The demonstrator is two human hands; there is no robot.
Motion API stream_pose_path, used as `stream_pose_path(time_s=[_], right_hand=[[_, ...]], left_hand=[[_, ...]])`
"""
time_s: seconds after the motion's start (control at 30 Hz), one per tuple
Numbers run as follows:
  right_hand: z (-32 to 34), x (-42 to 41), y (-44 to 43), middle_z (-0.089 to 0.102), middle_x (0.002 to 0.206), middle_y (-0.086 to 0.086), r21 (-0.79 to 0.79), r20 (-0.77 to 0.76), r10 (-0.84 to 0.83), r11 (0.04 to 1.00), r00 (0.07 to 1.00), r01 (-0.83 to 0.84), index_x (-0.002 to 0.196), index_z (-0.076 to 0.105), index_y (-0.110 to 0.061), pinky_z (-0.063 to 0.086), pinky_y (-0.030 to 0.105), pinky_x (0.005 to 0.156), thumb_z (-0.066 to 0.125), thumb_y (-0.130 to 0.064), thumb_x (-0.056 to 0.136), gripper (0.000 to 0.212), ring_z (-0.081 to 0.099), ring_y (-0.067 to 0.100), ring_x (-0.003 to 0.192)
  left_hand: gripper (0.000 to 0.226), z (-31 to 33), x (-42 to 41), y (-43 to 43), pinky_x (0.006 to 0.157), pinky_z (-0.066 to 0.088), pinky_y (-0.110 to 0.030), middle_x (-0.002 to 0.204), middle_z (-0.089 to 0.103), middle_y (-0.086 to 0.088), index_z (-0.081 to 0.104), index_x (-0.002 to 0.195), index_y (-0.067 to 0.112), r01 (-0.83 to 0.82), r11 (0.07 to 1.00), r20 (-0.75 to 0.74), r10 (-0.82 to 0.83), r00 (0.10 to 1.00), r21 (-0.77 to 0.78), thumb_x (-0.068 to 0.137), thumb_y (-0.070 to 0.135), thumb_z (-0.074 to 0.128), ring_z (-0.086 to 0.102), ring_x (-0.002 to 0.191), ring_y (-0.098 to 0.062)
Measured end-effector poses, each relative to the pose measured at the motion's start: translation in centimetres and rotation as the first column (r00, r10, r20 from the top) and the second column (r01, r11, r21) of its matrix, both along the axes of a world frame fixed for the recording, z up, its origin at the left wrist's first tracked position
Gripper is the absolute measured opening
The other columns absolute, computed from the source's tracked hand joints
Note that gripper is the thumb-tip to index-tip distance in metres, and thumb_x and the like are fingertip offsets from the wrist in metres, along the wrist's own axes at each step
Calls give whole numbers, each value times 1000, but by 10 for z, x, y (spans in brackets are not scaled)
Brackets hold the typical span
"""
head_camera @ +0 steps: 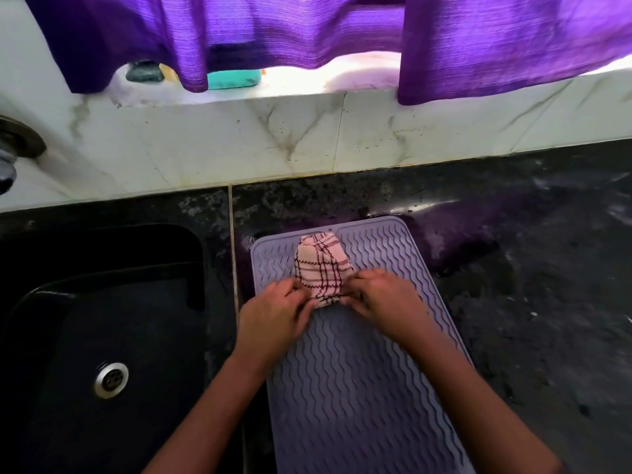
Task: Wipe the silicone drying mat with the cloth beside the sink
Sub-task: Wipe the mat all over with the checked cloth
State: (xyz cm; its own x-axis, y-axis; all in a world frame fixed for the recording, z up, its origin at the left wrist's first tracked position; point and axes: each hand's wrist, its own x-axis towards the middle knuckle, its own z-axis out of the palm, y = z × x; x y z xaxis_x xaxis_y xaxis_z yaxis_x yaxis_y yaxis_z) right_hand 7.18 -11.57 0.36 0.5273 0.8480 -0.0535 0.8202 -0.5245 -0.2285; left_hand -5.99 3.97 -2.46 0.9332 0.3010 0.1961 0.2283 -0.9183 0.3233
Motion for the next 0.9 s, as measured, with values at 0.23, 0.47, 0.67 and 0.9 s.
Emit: stream_pose_path(time_s=[0.23, 0.47, 0.67, 0.9], right_hand=[[-24, -14, 63, 9, 156, 2, -15, -61, -130, 991, 990, 129, 144, 20, -30, 8, 56, 108, 34, -58, 89, 63, 4, 29, 141], [-53, -16, 80, 10, 156, 7, -6, 17, -178, 984, 984, 178, 145, 14, -28, 12, 56, 108, 30, -57, 87, 67, 2, 37, 140], [-42, -46, 61, 22, 153, 10, -33, -45, -206, 978, 978, 205, 143, 26, -16, 28, 54, 104, 41, -31, 93, 55, 14, 37, 138], [-31, -16, 87, 33, 148, 12, 184, -83, -291, 936, 953, 302, 140, 35, -16, 23, 45, 108, 41, -34, 94, 50, 24, 33, 135]], left_hand=[[31, -2, 31, 48, 87, 44, -36, 119, 63, -1, 61, 119, 20, -252, 955, 71, 265, 962, -155, 91, 25, 48, 55, 110, -21], [52, -36, 46, 49, 115, 12, -44, 157, 18, 0, 22, 148, 17, -246, 969, -199, 236, 951, -28, 98, 25, 31, 13, 145, -17], [53, -38, 47, 50, 115, 5, -45, 158, 16, 0, 19, 149, 16, -250, 968, -206, 248, 947, 15, 98, 28, 27, 10, 145, -16], [52, -37, 45, 49, 116, 4, -44, 156, 20, 0, 22, 148, 16, -259, 966, -162, 256, 953, 0, 98, 27, 27, 12, 145, -15]])
